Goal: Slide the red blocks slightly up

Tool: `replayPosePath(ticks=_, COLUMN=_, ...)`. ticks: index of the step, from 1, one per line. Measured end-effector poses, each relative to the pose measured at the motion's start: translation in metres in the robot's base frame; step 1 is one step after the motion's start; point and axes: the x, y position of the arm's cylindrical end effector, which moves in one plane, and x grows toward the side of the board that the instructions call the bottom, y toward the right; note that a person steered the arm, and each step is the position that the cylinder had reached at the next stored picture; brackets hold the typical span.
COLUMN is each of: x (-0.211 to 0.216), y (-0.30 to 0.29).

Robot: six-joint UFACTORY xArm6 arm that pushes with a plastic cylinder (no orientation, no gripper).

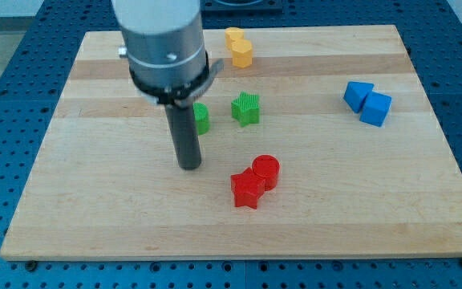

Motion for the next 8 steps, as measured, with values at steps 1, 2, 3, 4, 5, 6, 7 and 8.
replayPosePath(ticks=1, x=0.049, y=0.001)
replayPosePath(ticks=2, x=0.088, y=0.012)
replayPosePath(ticks=3, x=0.092, y=0.039)
replayPosePath(ticks=4, x=0.088, y=0.063)
replayPosePath(ticks=5, x=0.079, y=0.077)
replayPosePath(ticks=6, x=0.068, y=0.084)
replayPosePath(ticks=7, x=0.062, y=0.084)
replayPosePath(ticks=8, x=0.055, y=0.084)
